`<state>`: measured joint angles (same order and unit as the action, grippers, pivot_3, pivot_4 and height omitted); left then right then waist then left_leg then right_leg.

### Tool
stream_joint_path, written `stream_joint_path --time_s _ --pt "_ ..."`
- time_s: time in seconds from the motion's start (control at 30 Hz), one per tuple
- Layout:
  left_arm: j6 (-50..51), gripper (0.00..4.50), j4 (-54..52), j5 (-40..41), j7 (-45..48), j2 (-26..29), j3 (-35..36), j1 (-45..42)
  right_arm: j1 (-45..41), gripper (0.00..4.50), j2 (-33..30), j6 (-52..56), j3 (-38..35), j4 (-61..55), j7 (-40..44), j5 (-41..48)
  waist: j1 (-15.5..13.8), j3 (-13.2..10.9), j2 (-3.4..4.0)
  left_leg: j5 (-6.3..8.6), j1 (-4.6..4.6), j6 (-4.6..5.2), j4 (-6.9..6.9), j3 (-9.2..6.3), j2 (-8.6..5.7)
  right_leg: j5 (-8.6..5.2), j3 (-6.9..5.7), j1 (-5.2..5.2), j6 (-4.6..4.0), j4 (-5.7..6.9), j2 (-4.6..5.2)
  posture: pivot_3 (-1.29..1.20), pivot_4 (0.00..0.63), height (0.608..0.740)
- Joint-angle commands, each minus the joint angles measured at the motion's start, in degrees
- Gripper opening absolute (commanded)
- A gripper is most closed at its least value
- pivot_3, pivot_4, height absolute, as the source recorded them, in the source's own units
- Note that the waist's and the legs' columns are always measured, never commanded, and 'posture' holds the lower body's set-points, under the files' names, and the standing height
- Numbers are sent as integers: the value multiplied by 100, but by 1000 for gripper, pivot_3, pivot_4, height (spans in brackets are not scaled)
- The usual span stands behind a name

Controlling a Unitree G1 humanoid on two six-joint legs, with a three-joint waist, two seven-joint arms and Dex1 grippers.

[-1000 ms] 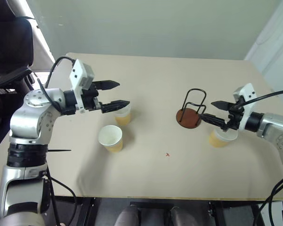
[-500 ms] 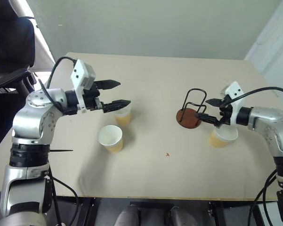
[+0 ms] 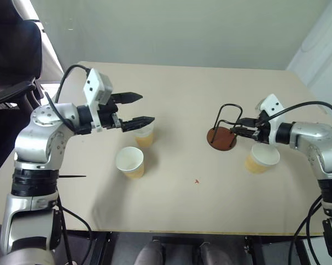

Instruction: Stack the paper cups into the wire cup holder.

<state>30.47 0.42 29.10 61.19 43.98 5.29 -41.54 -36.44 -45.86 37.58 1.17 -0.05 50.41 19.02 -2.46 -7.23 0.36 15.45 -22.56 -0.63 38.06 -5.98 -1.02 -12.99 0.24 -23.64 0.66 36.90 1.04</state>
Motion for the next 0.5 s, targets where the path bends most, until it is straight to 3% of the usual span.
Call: stream_joint_path --time_s 0.03,0.07,0.5 --pt "-69 4500 -177 41 19 46 99 -68 -135 232 -13 -89 -76 -72 20 -45 0 0 0 0 0 0 0 0 0 0 0 0 0 0 0 0 150 740" --pt "-67 4500 -180 42 24 49 95 -73 -137 33 -14 -82 -85 -87 23 -48 0 0 0 0 0 0 0 0 0 0 0 0 0 0 0 0 150 740" --pt "516 4500 -496 499 500 262 28 -227 -250 33 -266 223 -3 -1130 643 246 1 0 0 0 -26 0 1 1 0 0 -1 -20 0 1 0 0 150 740"
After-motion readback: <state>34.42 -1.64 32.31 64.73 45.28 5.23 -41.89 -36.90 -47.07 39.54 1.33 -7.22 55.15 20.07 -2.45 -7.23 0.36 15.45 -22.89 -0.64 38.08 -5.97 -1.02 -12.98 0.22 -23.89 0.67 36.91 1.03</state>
